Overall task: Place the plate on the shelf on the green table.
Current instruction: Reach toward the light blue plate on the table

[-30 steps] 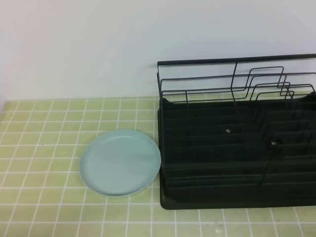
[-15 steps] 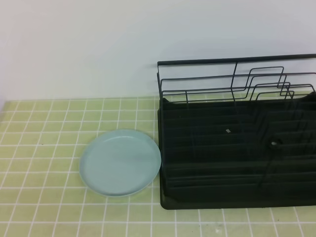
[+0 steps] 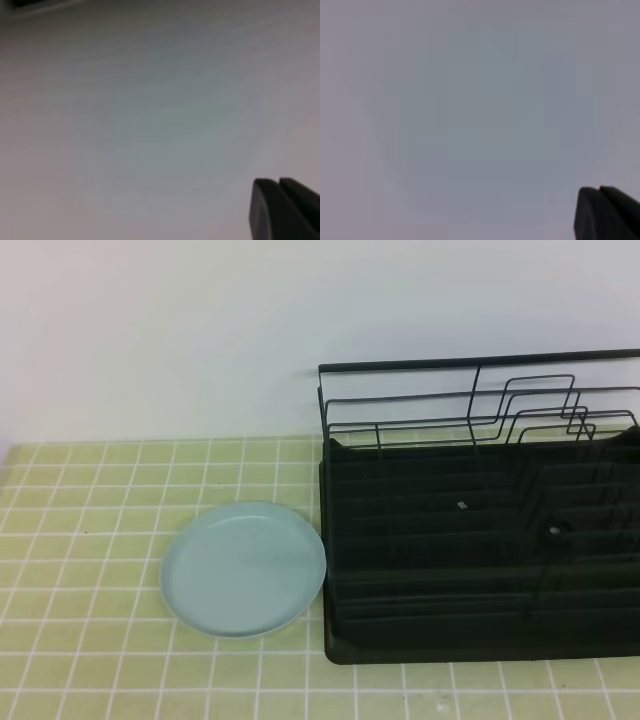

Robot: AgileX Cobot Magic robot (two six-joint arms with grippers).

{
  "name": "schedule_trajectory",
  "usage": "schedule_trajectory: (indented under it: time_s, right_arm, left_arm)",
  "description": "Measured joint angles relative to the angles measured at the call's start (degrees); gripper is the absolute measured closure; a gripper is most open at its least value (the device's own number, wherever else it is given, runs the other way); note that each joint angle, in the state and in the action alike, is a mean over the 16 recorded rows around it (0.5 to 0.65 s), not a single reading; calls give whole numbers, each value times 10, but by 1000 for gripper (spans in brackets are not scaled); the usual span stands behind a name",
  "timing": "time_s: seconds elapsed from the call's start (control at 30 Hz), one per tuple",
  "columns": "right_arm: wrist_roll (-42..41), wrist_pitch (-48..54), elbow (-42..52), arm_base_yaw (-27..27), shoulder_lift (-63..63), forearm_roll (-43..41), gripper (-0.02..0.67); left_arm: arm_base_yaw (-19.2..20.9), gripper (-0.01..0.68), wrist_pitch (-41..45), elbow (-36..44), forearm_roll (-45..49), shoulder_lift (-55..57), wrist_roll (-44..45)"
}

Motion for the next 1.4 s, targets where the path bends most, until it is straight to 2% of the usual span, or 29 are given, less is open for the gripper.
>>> schedule_trajectory:
  time_s: [0.2,0.37,0.5,0.7,0.83,0.93,1.03,1.2,1.4]
  right_arm:
    - [7,0,0,0,0,0,652]
    - [25,10,0,0,0,-3,652]
    - [42,63,-8,0,0,-10,651]
    - [73,218,-49,0,7,-9,651]
    - [82,318,-83,0,17,-6,651]
    - [86,385,-110,0,27,0,651]
    - [79,431,-127,0,40,8,651]
    - [54,467,-138,0,61,16,652]
    - [13,504,-140,0,82,31,652]
  left_arm:
    - [0,675,-38,0,-9,0,-71]
    - [0,675,-2,-19,99,0,-174]
    - [0,675,97,-67,251,0,-315]
    - [0,675,304,-155,476,11,-549]
    - [-1,675,427,-203,563,22,-683]
    - [-1,675,482,-220,591,37,-760]
    - [-2,675,496,-220,609,64,-802]
    - [-3,675,470,-215,658,138,-875]
    - [-4,675,406,-244,821,296,-1008]
